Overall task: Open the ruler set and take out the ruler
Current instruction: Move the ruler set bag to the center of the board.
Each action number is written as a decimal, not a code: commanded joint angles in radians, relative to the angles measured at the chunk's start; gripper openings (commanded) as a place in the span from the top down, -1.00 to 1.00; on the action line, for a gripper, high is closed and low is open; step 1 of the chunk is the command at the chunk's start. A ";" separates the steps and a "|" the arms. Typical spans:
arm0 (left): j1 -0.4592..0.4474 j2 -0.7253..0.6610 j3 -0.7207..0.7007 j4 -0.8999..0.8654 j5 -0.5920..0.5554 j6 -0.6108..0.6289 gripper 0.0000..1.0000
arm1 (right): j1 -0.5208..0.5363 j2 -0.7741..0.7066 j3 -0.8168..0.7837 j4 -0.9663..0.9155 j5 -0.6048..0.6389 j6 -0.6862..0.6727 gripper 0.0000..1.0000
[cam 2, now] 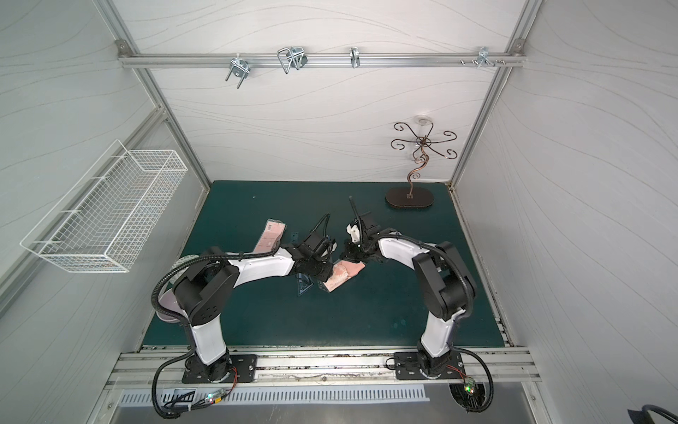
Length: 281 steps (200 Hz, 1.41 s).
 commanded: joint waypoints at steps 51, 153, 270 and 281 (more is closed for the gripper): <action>-0.034 0.021 0.023 -0.002 -0.001 0.004 0.19 | 0.048 0.081 -0.012 -0.162 0.060 -0.088 1.00; -0.034 0.032 0.023 -0.019 -0.031 0.009 0.20 | 0.025 -0.078 -0.154 -0.303 0.257 -0.123 1.00; -0.046 0.017 0.072 -0.037 0.010 0.057 0.14 | -0.023 -0.305 -0.242 -0.211 0.143 -0.108 1.00; -0.045 0.013 0.075 -0.034 0.013 0.051 0.14 | -0.027 -0.309 -0.261 -0.202 0.148 -0.105 1.00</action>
